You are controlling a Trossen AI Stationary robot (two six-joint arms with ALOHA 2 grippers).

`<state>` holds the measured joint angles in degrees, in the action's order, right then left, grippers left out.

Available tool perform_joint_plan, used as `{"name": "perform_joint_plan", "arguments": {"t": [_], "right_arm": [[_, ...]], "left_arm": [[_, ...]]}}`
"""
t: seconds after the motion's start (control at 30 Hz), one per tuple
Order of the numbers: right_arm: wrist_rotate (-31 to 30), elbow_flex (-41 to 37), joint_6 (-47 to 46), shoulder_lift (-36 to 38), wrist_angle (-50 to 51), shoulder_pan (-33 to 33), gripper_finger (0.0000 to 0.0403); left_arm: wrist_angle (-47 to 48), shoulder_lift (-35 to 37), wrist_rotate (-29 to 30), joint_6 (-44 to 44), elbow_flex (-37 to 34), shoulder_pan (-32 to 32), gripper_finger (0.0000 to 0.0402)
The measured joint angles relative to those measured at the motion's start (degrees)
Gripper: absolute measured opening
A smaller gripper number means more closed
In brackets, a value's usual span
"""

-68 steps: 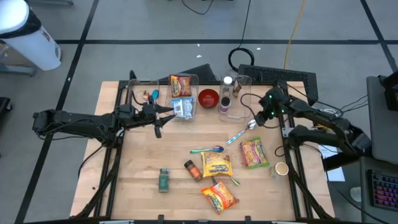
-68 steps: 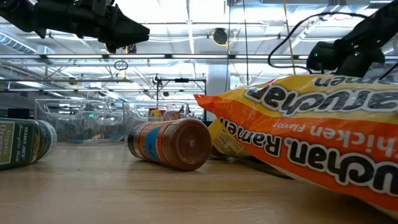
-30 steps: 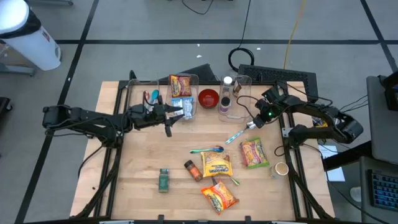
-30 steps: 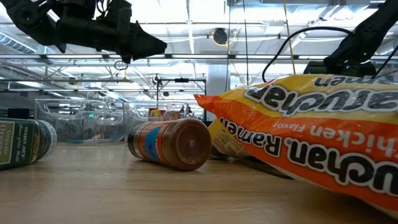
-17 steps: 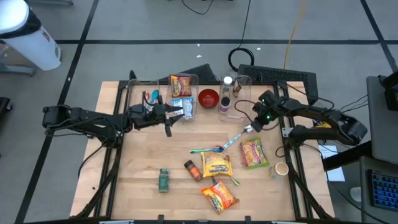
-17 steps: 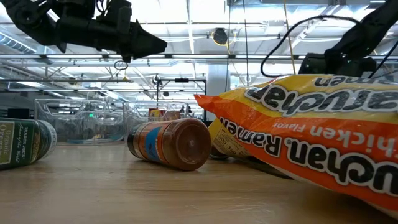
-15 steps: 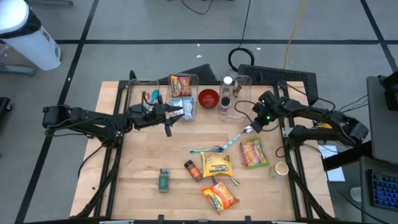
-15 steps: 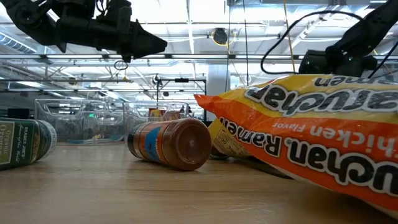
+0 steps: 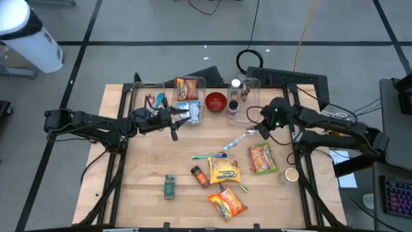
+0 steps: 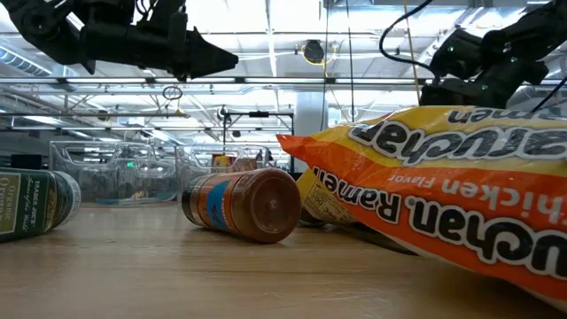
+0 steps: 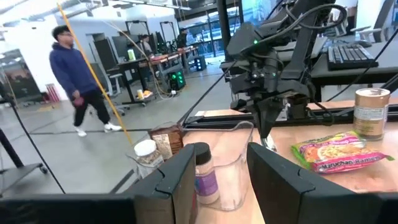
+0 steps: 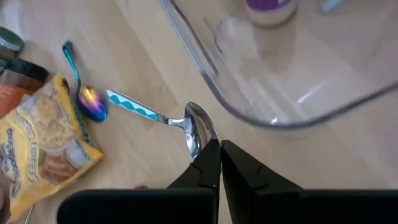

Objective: Pick & Place Food Item
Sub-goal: Put the white spoon into the left transparent bin

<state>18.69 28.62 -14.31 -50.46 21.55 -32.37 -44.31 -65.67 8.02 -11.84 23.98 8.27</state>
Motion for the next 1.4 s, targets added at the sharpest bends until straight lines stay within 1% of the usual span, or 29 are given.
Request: {"name": "perform_joint_plan", "arguments": {"t": [0.07, 0.13, 0.2, 0.33, 0.43, 0.5, 0.63, 0.7, 0.83, 1.03, 1.13, 1.27, 1.4], "right_arm": [[-0.9, 0.0, 0.0, 0.2, -2.0, 1.0, 0.0001], [-0.8, 0.0, -0.5, 0.2, -5.2, 2.0, 0.0001], [-0.8, 0.0, -1.0, 0.2, -9.8, 2.9, 0.0001], [-0.9, 0.0, -1.1, 0.2, -21.2, 4.9, 0.0001], [-1.4, 0.0, -0.5, 0.0, -30.0, 6.2, 0.0001], [-4.0, 0.0, -0.1, -0.6, -34.3, 7.2, 0.0001], [-10.6, 0.0, 1.3, -3.7, -39.0, 7.9, 0.0001], [-12.0, 0.0, 2.0, -6.3, -41.8, 8.2, 0.0001], [-11.9, 0.0, 2.2, -11.7, -48.2, 8.9, 0.0], [-11.4, 0.0, 3.1, -17.6, -56.3, 10.0, 0.0], [-11.4, 0.0, 3.1, -19.4, -58.9, 10.0, 0.0], [-11.6, 0.0, 3.0, -20.6, -60.0, 10.0, 0.0], [-12.4, 0.0, 3.0, -20.7, -60.8, 10.0, 0.0]], "left_arm": [[1.2, 0.0, 0.7, -0.7, 1.3, -0.2, 0.0152], [5.1, 0.0, 1.8, -2.4, 3.8, -0.6, 0.0153], [12.2, 0.0, 3.6, -4.4, 7.6, -1.4, 0.0158], [30.0, -0.6, 9.4, -7.1, 16.6, -3.0, 0.0181], [39.0, -1.6, 13.6, -7.6, 21.1, -3.9, 0.0206], [39.9, -2.8, 15.0, -8.1, 23.2, -4.3, 0.0224], [40.3, -6.0, 15.4, -11.2, 25.8, -5.5, 0.0258], [40.2, -8.5, 15.9, -13.4, 27.1, -6.5, 0.0271], [40.3, -14.7, 19.2, -17.7, 30.6, -8.4, 0.0285], [40.8, -23.4, 27.2, -19.8, 36.5, -9.4, 0.0281], [44.4, -26.5, 28.0, -18.1, 39.6, -9.3, 0.0276], [49.0, -29.7, 28.1, -16.0, 43.2, -9.3, 0.0278], [49.3, -31.2, 28.1, -16.1, 44.0, -9.3, 0.0279]]}}
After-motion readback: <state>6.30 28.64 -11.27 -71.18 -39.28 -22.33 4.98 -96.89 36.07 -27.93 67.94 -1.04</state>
